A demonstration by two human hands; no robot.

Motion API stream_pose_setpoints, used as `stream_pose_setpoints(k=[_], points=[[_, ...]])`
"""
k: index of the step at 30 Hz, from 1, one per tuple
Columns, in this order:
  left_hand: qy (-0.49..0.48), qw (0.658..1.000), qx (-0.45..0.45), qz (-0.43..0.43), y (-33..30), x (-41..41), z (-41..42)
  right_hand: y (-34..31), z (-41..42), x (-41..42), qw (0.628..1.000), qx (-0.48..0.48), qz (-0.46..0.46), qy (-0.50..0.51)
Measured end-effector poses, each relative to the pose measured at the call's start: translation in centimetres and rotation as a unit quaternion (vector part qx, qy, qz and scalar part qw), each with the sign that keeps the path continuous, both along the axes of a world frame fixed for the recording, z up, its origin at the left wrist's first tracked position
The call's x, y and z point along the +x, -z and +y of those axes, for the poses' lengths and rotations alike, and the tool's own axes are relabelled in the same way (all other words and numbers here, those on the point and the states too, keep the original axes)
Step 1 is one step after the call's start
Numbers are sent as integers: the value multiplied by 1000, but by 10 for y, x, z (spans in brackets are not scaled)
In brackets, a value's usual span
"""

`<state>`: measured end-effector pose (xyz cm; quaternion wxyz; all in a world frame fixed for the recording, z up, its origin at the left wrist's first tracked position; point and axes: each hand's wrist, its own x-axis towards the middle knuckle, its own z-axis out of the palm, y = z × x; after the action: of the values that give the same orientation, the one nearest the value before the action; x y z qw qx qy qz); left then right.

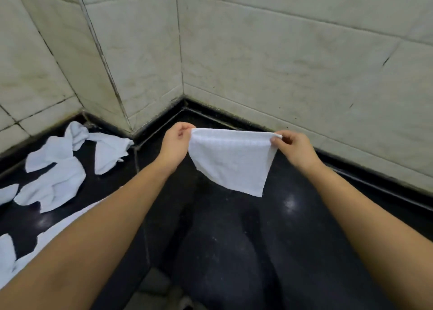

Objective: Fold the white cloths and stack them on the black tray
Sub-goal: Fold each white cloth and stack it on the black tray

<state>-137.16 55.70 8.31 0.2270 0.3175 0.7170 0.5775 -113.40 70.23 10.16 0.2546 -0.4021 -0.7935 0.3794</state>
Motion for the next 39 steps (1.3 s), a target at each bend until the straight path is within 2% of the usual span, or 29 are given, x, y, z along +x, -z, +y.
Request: stream_pose_setpoints(k=[4, 9, 12, 15, 19, 23, 26, 29, 31, 35, 37, 39], points=[[14, 1000, -1, -11, -7, 34, -23, -2, -26, 41, 999, -17, 28, -1], [56, 995, -67, -54, 37, 78, -85, 34, -79, 101, 996, -75, 25, -41], [94, 983, -146, -55, 77, 105, -124, 73, -113, 134, 983, -168, -14, -74], [141, 962, -222, -68, 108, 128, -153, 113, -140, 163, 967, -221, -76, -101], [165, 951, -256, -56, 128, 136, -163, 135, -151, 174, 952, -269, -109, -99], [110, 962, -249, 16, 126, 121, -137, 139, -127, 149, 965, -234, -110, -30], [89, 966, -234, 66, 125, 107, -104, 143, -104, 124, 970, -186, -154, 28], [109, 952, -257, 130, 133, 100, -75, 149, -93, 107, 961, -137, -228, 75], [125, 933, -271, 202, 142, 100, -64, 155, -93, 100, 950, -96, -283, 84], [120, 892, -290, 324, 160, 102, -62, 157, -96, 87, 912, 19, -403, 70], [117, 888, -296, 331, 164, 101, -72, 148, -94, 68, 909, 65, -410, 30], [108, 889, -304, 324, 166, 102, -88, 139, -93, 38, 918, 66, -388, -38]])
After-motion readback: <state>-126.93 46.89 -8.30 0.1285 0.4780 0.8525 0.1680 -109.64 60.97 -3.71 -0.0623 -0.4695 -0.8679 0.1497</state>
